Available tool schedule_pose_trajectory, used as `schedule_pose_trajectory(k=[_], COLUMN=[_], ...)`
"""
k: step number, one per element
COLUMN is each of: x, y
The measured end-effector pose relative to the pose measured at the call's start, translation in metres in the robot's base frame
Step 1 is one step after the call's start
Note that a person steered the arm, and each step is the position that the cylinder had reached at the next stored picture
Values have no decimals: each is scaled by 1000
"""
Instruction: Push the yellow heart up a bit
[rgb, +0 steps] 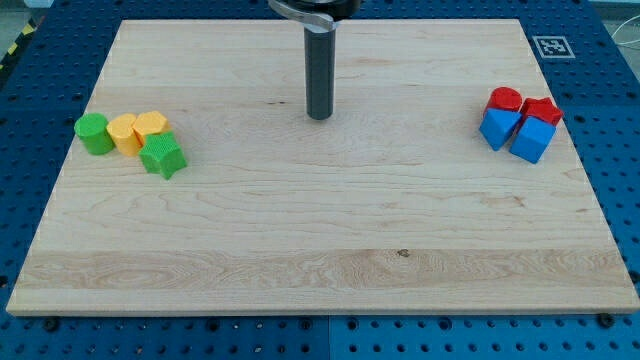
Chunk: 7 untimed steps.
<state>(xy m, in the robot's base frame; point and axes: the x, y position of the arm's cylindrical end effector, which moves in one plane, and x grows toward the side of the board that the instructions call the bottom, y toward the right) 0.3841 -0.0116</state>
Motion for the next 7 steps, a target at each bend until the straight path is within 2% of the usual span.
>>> schedule_pose_trajectory(k=[2, 5, 6, 7], x=[56, 56, 73, 108], y=[-43, -43, -56, -84])
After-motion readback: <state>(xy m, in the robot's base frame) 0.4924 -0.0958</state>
